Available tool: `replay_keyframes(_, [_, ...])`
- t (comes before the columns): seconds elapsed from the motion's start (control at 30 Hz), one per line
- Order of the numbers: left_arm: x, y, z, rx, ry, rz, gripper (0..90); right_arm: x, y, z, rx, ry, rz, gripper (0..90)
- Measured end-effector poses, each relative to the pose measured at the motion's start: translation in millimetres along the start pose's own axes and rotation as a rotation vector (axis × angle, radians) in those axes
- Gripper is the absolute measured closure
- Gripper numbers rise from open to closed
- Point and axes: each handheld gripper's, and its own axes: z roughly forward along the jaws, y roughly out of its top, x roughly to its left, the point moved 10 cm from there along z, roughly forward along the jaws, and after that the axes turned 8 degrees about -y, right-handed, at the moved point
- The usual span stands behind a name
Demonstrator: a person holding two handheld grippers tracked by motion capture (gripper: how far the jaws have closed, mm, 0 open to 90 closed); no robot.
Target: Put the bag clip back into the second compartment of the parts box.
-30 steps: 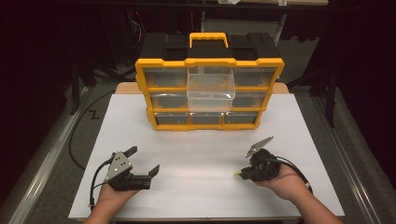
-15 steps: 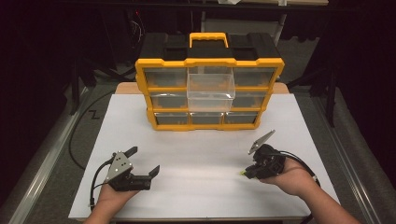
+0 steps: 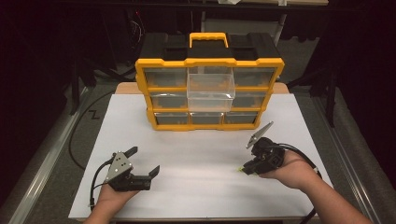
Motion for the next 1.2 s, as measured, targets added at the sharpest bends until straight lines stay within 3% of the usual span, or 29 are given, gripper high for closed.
replay_keyframes(0.27, [-0.7, 0.7, -0.5, -0.005, -0.005, 0.001, 0.2, 0.0, 15.7, -19.3, -0.012, 0.014, -0.032, 79.5])
replay_keyframes(0.8, [-1.6, 1.4, -0.7, -0.012, -0.011, 0.0, 0.3, -3.0, 46.1, -72.6, -0.032, -0.012, -0.061, 79.6])
replay_keyframes(1.2, [-2.6, 1.4, -1.0, -0.011, -0.017, 0.005, 0.2, -6.4, 62.1, -101.3, -0.032, -0.035, -0.087, 79.5])
